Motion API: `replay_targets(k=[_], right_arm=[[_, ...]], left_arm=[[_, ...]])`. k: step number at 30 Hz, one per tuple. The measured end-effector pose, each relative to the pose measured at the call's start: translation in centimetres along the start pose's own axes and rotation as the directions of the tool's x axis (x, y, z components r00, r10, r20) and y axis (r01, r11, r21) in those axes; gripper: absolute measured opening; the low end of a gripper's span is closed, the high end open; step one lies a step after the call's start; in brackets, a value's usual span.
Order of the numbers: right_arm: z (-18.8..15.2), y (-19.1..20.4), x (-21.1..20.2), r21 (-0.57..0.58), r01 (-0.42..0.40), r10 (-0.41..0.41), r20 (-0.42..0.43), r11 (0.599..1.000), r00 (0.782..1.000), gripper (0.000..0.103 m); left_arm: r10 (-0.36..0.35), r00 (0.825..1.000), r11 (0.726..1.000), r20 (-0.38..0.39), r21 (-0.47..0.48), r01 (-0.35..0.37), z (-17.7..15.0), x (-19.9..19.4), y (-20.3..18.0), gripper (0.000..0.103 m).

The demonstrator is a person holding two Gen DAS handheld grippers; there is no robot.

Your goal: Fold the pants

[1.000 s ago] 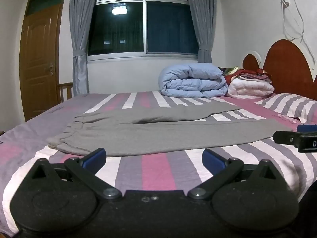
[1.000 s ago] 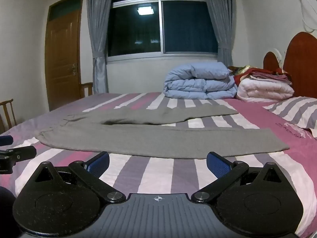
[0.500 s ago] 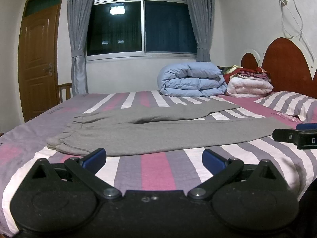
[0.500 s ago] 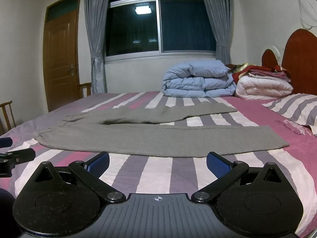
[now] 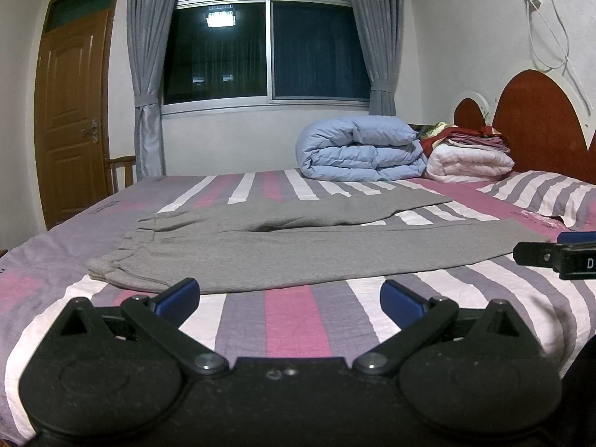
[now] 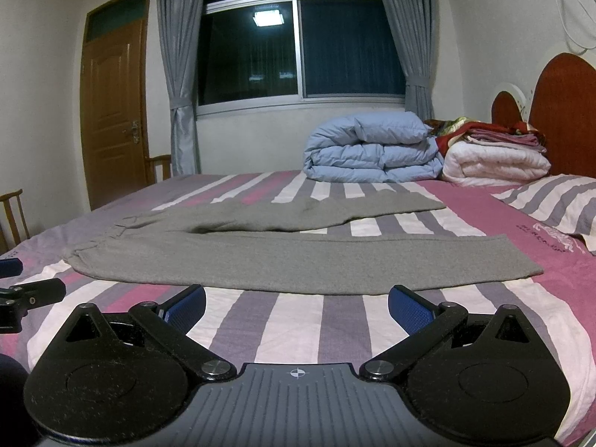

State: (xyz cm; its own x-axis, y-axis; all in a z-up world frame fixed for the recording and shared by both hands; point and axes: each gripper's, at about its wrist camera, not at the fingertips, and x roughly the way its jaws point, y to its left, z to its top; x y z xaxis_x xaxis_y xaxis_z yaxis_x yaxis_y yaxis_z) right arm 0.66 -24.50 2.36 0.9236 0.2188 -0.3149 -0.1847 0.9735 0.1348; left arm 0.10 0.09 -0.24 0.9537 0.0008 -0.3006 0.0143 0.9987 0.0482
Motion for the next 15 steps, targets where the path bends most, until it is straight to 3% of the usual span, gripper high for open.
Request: replay_targets(k=[15], right_arm=[[0.1, -0.02, -0.16, 0.003, 0.001, -0.001, 0.001, 1.0, 1.0, 0.103]], left_arm=[[-0.001, 1.0, 1.0, 0.0, 0.002, 0.001, 0.0, 0.06, -0.13, 0.097]])
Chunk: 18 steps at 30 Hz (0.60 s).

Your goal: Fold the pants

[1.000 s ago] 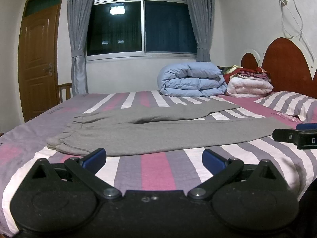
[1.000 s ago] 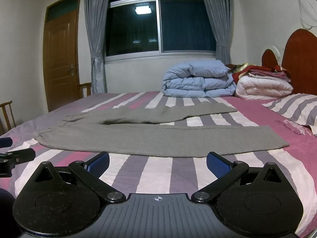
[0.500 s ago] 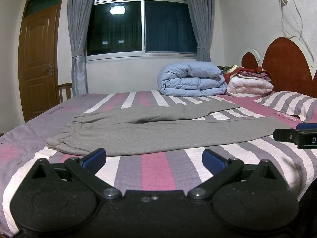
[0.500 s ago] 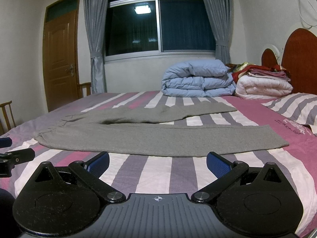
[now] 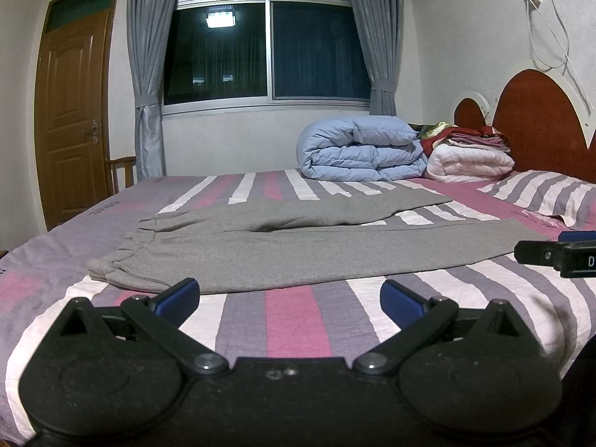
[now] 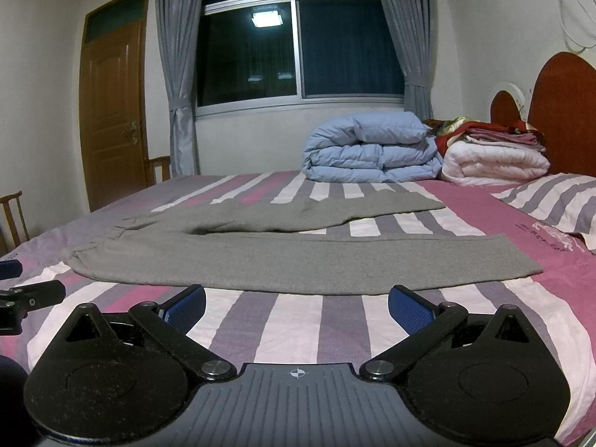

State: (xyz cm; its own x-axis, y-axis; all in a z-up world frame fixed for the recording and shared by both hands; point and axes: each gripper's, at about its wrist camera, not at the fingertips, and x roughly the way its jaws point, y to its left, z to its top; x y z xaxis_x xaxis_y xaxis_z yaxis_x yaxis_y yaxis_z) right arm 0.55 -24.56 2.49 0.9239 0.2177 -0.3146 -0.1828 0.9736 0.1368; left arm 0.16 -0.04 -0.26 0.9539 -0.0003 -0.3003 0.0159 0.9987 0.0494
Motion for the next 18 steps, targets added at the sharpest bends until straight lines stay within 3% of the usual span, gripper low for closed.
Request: replay_targets(k=[18], right_arm=[[0.01, -0.03, 0.0, 0.002, 0.001, -0.001, 0.0, 1.0, 1.0, 0.103]], left_arm=[[0.0, 1.0, 1.0, -0.001, 0.002, 0.0, -0.1, -0.15, 0.12, 0.097]])
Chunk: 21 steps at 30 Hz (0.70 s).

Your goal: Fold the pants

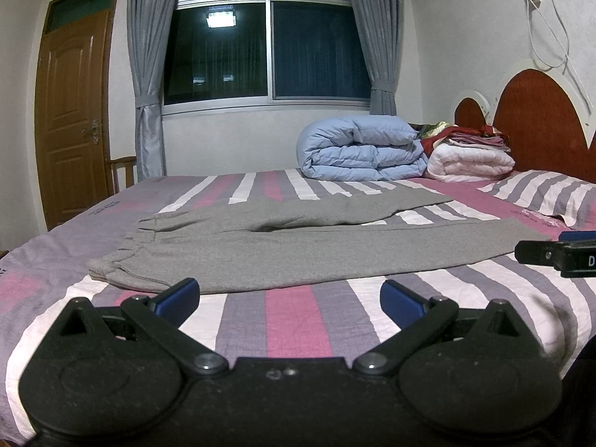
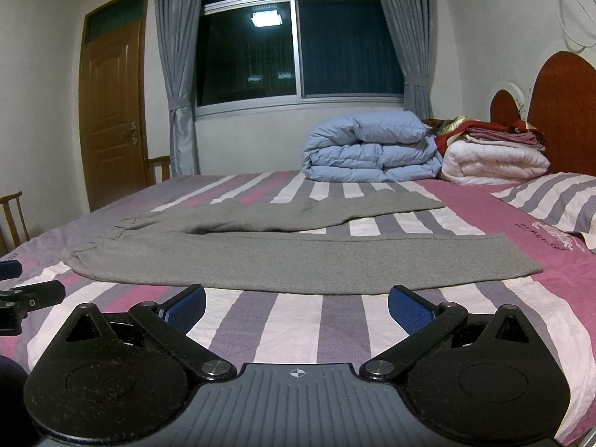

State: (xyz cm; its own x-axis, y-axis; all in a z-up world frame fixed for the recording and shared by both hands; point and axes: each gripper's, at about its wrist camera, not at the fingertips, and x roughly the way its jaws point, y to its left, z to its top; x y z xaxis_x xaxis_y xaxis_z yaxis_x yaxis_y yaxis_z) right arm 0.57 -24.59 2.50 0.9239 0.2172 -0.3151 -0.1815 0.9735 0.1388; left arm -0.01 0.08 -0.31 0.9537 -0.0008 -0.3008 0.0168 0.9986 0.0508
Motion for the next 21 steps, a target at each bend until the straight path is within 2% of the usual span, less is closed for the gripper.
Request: replay_targets(k=[21], right_arm=[[-0.1, -0.2, 0.1, 0.004, 0.004, -0.004, -0.004, 1.0, 1.0, 0.103]], left_arm=[[0.021, 1.0, 1.0, -0.009, -0.011, -0.021, -0.3, 0.6, 1.0, 0.097]])
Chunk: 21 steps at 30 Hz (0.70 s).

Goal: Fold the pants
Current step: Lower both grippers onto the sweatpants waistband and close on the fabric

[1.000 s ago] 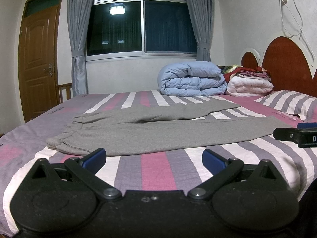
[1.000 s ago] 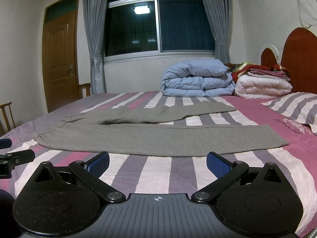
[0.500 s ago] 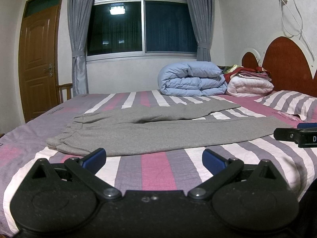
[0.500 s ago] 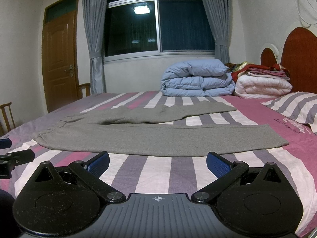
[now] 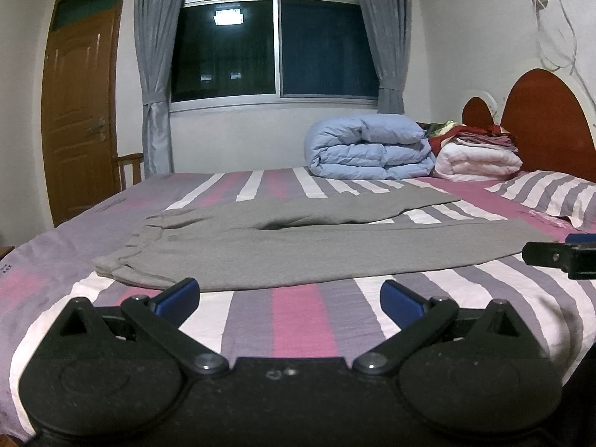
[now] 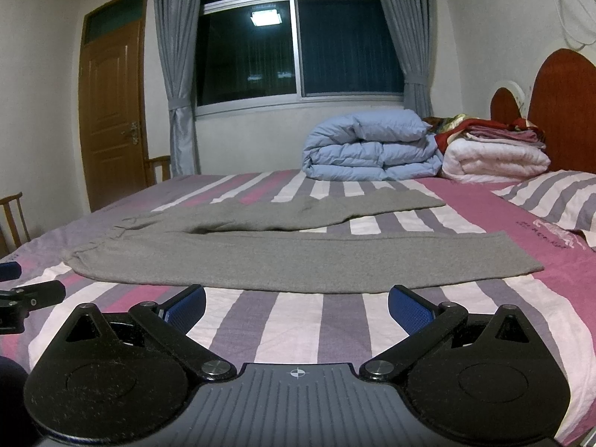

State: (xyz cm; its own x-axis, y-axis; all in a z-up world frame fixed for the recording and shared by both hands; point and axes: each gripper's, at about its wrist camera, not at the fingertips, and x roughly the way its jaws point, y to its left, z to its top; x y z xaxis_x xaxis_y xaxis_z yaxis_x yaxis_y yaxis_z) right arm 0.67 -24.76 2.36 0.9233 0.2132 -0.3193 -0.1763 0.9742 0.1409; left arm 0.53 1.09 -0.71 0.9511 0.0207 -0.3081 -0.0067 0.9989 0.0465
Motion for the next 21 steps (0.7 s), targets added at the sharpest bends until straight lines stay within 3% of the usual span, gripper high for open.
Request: replay_targets(k=[2, 5, 10, 12, 14, 16, 17, 18, 20, 21], right_arm=[[0.0, 0.0, 0.3, -0.006, 0.001, -0.001, -0.018, 1.0, 1.0, 0.103], [0.1, -0.2, 1.2, 0.008, -0.068, 0.068, -0.064, 0.998, 0.996, 0.103], [3.2, -0.1, 2.5, -0.029, -0.1, 0.1, -0.004, 0.995, 0.995, 0.103], [5.3, 0.5, 3.7, -0.077, -0.133, 0.135, 0.021, 0.988, 0.991, 0.103], [8.0, 1.2, 6.1, -0.13, -0.168, 0.173, 0.024, 0.977, 0.985, 0.103], [10.6, 1.8, 9.3, -0.154, -0.199, 0.201, -0.003, 0.968, 0.98, 0.103], [11.9, 2.0, 11.0, -0.152, -0.214, 0.215, -0.006, 0.965, 0.976, 0.103], [13.0, 2.0, 12.8, -0.145, -0.228, 0.229, -0.01, 0.963, 0.973, 0.103], [15.3, 2.4, 17.1, -0.143, -0.248, 0.248, -0.022, 0.958, 0.969, 0.103], [16.2, 2.9, 19.7, -0.152, -0.267, 0.264, -0.037, 0.952, 0.964, 0.103]], left_arm=[[-0.009, 1.0, 1.0, -0.012, -0.004, 0.009, 0.1, 0.0, 0.1, 0.097], [-0.059, 0.998, 0.997, -0.024, -0.054, 0.057, 0.8, 0.2, 1.5, 0.097], [0.075, 0.997, 0.994, -0.021, -0.084, -0.076, 3.1, 2.6, 6.1, 0.097], [0.081, 0.996, 0.992, -0.032, -0.092, -0.084, 4.8, 4.3, 8.9, 0.097], [0.056, 0.997, 0.992, -0.054, -0.109, -0.061, 6.9, 6.3, 12.3, 0.095], [0.028, 0.998, 0.992, -0.058, -0.125, -0.035, 9.0, 8.7, 16.0, 0.084], [0.023, 0.998, 0.991, -0.065, -0.127, -0.032, 9.9, 10.1, 17.7, 0.073], [0.021, 0.996, 0.992, -0.083, -0.124, -0.031, 10.8, 11.7, 19.3, 0.072], [0.016, 0.993, 0.994, -0.115, -0.106, -0.028, 12.4, 15.4, 22.2, 0.075], [0.016, 0.992, 0.995, -0.124, -0.095, -0.028, 13.0, 17.4, 23.6, 0.086]])
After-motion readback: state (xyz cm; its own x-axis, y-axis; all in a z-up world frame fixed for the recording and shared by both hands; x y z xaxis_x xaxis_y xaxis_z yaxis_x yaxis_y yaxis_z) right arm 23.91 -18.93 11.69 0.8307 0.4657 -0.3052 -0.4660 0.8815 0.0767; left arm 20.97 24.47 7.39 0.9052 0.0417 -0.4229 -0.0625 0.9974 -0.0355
